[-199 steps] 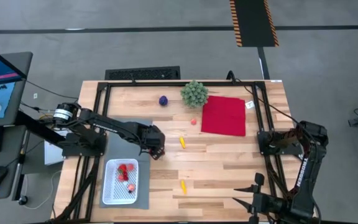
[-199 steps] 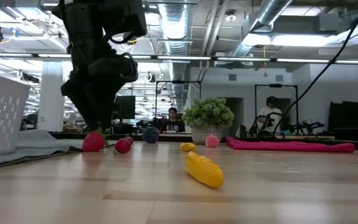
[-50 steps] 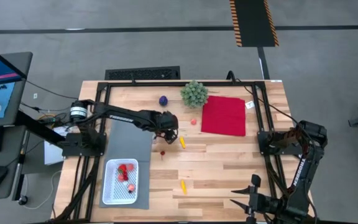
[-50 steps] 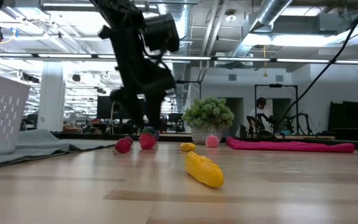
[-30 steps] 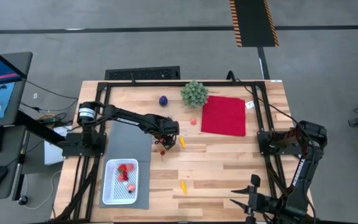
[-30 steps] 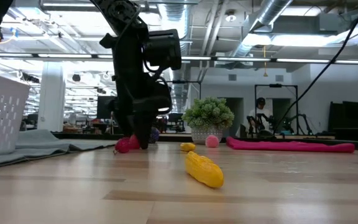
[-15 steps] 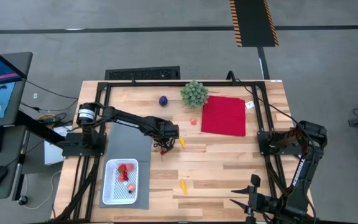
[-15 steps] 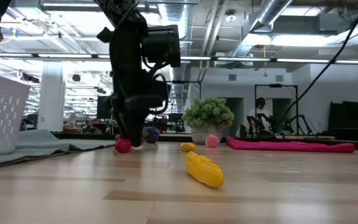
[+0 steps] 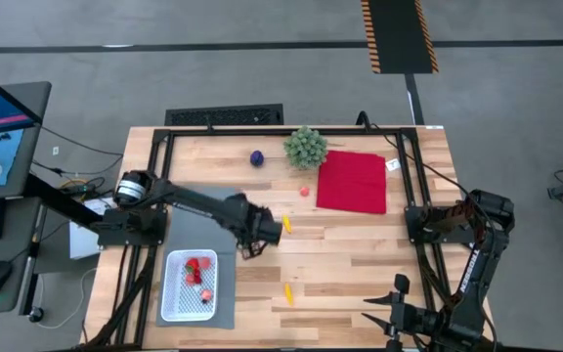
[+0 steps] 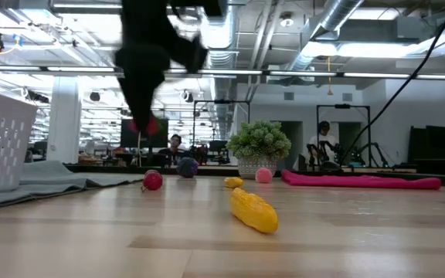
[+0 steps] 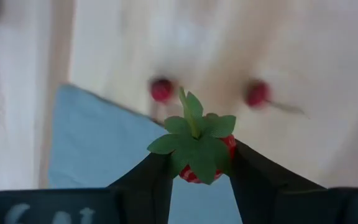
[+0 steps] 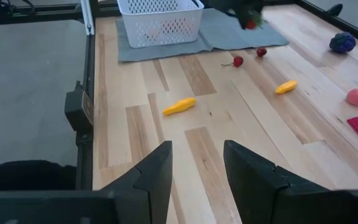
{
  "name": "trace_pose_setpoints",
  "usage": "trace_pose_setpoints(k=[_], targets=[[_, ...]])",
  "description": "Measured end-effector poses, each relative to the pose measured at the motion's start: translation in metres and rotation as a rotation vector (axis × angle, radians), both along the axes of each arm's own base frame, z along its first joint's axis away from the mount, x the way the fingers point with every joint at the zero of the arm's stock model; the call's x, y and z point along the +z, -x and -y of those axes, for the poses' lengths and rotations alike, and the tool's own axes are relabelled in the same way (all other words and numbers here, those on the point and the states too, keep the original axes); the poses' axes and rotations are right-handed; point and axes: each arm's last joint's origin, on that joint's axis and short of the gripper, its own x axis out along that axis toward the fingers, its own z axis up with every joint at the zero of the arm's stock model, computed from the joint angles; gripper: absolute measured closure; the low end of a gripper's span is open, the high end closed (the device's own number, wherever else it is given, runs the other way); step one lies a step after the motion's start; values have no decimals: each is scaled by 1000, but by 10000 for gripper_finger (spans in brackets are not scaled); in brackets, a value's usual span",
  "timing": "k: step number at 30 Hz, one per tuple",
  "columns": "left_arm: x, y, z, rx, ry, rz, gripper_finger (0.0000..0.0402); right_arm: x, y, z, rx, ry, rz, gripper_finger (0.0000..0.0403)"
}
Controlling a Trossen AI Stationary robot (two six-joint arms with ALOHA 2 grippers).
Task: Pick and placing Produce into tupperware
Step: Put the red strawberry into the white basket
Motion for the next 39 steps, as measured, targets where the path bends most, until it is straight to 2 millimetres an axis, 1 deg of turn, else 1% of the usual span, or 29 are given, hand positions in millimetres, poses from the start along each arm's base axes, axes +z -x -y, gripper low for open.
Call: trace_pose_setpoints(k=[4,8,12,15,18,22,27,30,35,39], targets=[[12,13,45,-60,7,-5,272,-2,0,1,0,6,1,234],[15,29,85,-89,25,4,267,-11,0,5,-7,19,-4,234],[16,54,112,-45,-23,-42,283,-16,-4,10,-28,17,-7,234],[19,77,125,-1,-103,-87,285,-17,-8,12,-42,15,-13,234],[21,91,136,37,-134,-98,277,-17,-12,14,-57,15,-14,234],[20,103,152,38,-118,-66,271,-17,-16,15,-61,13,-25,234],[8,111,167,57,-52,-33,277,-16,-24,7,-2,7,-29,234],[0,119,165,114,-111,-38,268,-14,-27,1,51,6,-29,234],[-1,127,164,214,-187,6,229,-12,-31,-4,92,-12,-26,234],[-2,131,166,228,-195,1,205,-12,-31,-4,93,-14,-26,234]])
